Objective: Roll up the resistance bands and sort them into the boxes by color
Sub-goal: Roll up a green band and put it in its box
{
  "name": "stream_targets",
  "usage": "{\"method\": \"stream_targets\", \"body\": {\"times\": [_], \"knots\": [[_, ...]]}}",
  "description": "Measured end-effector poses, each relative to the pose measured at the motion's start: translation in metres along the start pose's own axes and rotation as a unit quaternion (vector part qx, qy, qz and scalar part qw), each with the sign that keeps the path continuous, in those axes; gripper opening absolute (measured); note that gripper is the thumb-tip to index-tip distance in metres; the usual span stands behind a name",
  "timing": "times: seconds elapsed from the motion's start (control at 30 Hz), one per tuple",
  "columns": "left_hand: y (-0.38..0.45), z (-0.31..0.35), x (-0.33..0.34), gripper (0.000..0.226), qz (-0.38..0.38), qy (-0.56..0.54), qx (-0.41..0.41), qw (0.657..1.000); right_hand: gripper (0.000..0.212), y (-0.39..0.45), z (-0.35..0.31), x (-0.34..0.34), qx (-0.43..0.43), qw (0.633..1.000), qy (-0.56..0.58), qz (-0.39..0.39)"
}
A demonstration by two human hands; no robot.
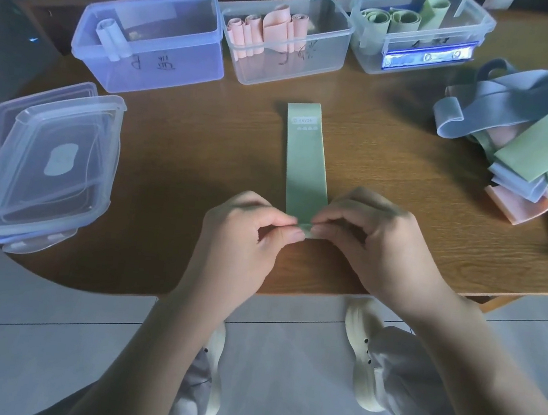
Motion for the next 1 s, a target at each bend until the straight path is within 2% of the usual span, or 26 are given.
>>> {"method": "stream_targets", "body": {"times": [0.07, 0.17, 0.3, 0.4, 0.5, 0.6, 0.8, 1.0], "knots": [[0.003, -0.002, 0.0, 0.013, -0.002, -0.006, -0.007, 1.0, 0.011, 0.0, 0.0, 0.004, -0.017, 1.0, 0.001, -0.024], [0.004, -0.004, -0.002, 0.014, 0.014, -0.019, -0.016, 1.0, 0.02, 0.002, 0.007, 0.003, 0.009, 0.999, 0.002, -0.037], [0.006, 0.003, -0.004, 0.006, 0.041, -0.035, 0.013, 0.998, 0.017, 0.009, 0.011, 0.001, 0.038, 0.998, -0.019, -0.039], [0.011, 0.004, 0.0, 0.003, 0.024, 0.003, 0.055, 0.998, 0.017, 0.014, 0.014, 0.0, 0.038, 0.998, 0.002, -0.056], [0.015, 0.002, 0.003, 0.012, -0.005, 0.018, 0.076, 0.997, 0.012, 0.018, 0.015, -0.004, 0.041, 0.998, 0.024, -0.045], [0.02, -0.002, 0.004, 0.024, -0.029, 0.014, 0.058, 0.998, 0.012, 0.023, 0.015, -0.008, 0.036, 0.998, 0.042, -0.024], [0.03, -0.004, 0.002, 0.017, 0.006, 0.035, 0.062, 0.997, 0.004, 0.03, 0.012, -0.006, -0.002, 0.999, 0.048, 0.002], [0.032, -0.008, -0.002, 0.024, 0.025, 0.014, 0.027, 0.999, 0.02, 0.03, 0.019, -0.002, 0.003, 0.998, 0.03, -0.064]]}}
Point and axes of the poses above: each hand's wrist, its own y-axis towards the middle knuckle, its own x-axis out of the palm, z = x × y, the point moved 8 cm from there along y, towards the middle knuckle, and after that the axes turned 14 degrees about -z, right-handed, at the moved point
